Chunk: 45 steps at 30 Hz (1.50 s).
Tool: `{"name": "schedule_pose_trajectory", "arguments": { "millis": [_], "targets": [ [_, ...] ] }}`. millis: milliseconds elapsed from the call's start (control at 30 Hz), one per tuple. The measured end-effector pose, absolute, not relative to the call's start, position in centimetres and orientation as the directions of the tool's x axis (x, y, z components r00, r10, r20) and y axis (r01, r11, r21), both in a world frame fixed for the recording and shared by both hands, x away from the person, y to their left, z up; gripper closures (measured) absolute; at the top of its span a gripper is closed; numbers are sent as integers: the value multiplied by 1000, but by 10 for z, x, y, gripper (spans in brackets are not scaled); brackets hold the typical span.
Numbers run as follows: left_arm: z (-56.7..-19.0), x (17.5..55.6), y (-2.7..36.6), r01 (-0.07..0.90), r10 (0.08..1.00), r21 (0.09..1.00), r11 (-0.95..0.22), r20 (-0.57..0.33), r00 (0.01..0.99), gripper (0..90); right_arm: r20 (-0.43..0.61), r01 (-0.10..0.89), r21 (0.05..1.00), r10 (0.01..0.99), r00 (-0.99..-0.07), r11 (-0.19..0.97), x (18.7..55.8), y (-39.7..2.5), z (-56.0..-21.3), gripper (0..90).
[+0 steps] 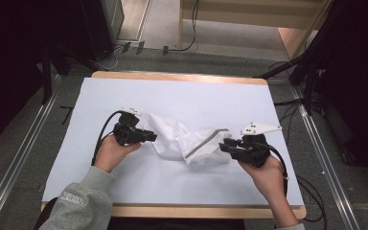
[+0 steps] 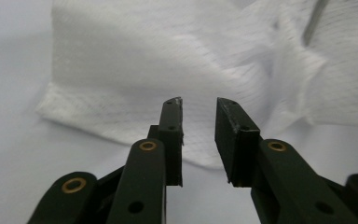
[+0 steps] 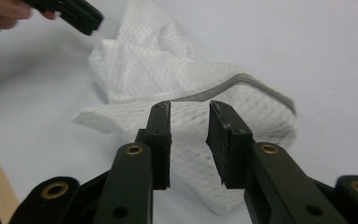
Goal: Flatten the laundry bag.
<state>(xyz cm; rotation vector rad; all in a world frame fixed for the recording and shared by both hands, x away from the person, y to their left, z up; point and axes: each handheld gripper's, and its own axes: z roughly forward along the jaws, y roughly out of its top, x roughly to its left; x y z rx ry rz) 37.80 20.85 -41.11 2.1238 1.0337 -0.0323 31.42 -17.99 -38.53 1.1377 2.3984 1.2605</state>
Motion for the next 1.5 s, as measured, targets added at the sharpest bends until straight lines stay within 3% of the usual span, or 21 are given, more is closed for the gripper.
{"name": "schedule_pose_trajectory", "arguments": {
  "millis": [267,567,600,700,800,1167,1500],
  "targets": [
    [-391,369,179,632,616,651,-420,-307,725,569,184,573,755,734,-654,321,343,-187,-390,645],
    [-394,370,165,630,604,643,-435,-310,734,469,229,601,731,712,-664,325,382,-178,-407,360],
    [-394,370,166,632,608,644,-432,-309,731,465,238,608,721,706,-667,331,385,-176,-411,381],
    [-393,371,172,634,616,645,-426,-306,726,456,239,613,700,689,-684,366,385,-170,-417,674],
    [-393,372,178,637,625,647,-418,-304,719,453,242,615,689,679,-693,383,378,-167,-414,842],
    [-392,370,185,640,633,651,-409,-304,712,450,220,572,716,649,-729,400,329,-158,-401,833],
    [-392,364,184,632,620,658,-409,-308,722,444,227,561,689,599,-768,458,297,-143,-418,831]
  ]
}}
